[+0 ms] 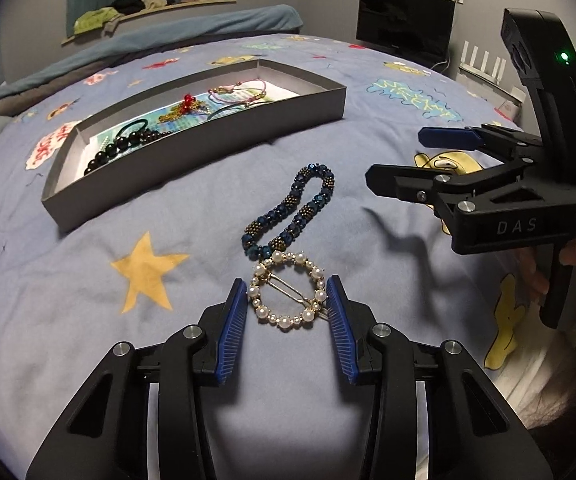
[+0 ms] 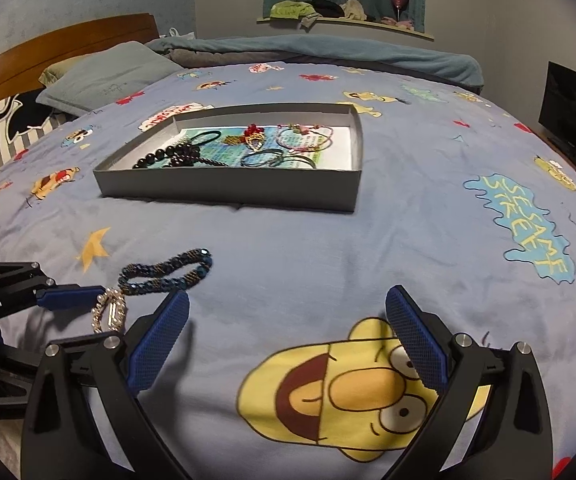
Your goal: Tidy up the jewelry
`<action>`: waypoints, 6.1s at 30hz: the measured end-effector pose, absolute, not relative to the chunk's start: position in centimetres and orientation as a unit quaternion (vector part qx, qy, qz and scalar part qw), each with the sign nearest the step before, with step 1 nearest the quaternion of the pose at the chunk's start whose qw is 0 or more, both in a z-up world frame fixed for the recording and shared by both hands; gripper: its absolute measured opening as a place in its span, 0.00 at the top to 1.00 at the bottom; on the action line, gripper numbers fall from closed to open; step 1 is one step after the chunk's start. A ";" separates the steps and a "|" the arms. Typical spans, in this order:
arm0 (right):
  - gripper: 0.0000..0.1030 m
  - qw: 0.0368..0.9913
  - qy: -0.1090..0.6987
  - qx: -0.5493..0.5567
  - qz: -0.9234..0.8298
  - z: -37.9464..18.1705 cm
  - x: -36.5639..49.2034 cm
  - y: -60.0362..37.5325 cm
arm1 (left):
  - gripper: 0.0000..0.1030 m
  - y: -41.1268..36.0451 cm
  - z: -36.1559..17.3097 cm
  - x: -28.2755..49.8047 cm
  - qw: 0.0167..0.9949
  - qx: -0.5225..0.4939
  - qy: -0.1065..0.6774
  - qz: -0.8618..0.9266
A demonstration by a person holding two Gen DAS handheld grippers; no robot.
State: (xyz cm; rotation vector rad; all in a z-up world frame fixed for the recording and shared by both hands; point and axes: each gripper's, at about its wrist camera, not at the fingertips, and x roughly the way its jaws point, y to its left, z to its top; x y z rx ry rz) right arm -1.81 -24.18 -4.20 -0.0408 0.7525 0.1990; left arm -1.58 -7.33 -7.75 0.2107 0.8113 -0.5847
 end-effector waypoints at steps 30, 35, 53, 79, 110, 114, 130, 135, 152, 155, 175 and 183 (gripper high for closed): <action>0.93 0.903 0.396 -0.066 0.152 -4.8 0.4 -19.3 | 0.59 -4.7 -8.1 -0.8 0.870 0.101 0.413 -0.251; 0.93 0.913 0.369 -0.070 0.162 -3.4 -0.6 -19.3 | 0.59 -4.4 -7.6 -1.3 0.874 0.100 0.404 -0.251; 0.93 0.946 0.274 -0.091 0.148 5.3 2.5 -20.1 | 0.59 -0.8 0.5 6.1 0.908 0.067 0.348 -0.223; 0.93 0.912 0.379 -0.038 0.151 -2.2 11.6 -22.0 | 0.59 -9.2 -5.5 21.6 0.857 0.132 0.429 -0.255; 0.57 0.914 0.380 -0.031 0.140 -0.7 7.1 -23.4 | 0.26 -5.2 -1.6 16.9 0.879 0.080 0.404 -0.238; 0.44 0.912 0.383 -0.033 0.144 -0.1 5.0 -23.3 | 0.22 -3.8 -0.5 13.9 0.882 0.063 0.403 -0.235; 0.06 0.940 0.327 -0.010 0.091 5.2 0.5 -22.6 | 0.05 -0.9 5.5 2.8 0.936 0.024 0.317 -0.154; 0.05 0.949 0.307 -0.025 0.064 4.9 0.1 -21.7 | 0.05 -1.1 3.4 2.0 0.938 0.038 0.323 -0.118; 0.05 0.954 0.295 -0.027 0.049 1.7 0.3 -21.6 | 0.05 0.0 -0.5 4.3 0.937 0.035 0.340 -0.075; 0.05 0.953 0.299 -0.022 0.050 1.3 0.4 -21.8 | 0.05 -0.2 -0.4 4.3 0.938 0.037 0.335 -0.076; 0.05 0.954 0.296 0.001 0.055 1.5 -0.1 -22.5 | 0.05 -1.0 0.0 3.9 0.942 0.047 0.324 -0.073; 0.05 0.954 0.295 -0.001 0.056 1.5 -0.2 -22.3 | 0.05 -1.2 -0.1 3.8 0.941 0.048 0.325 -0.078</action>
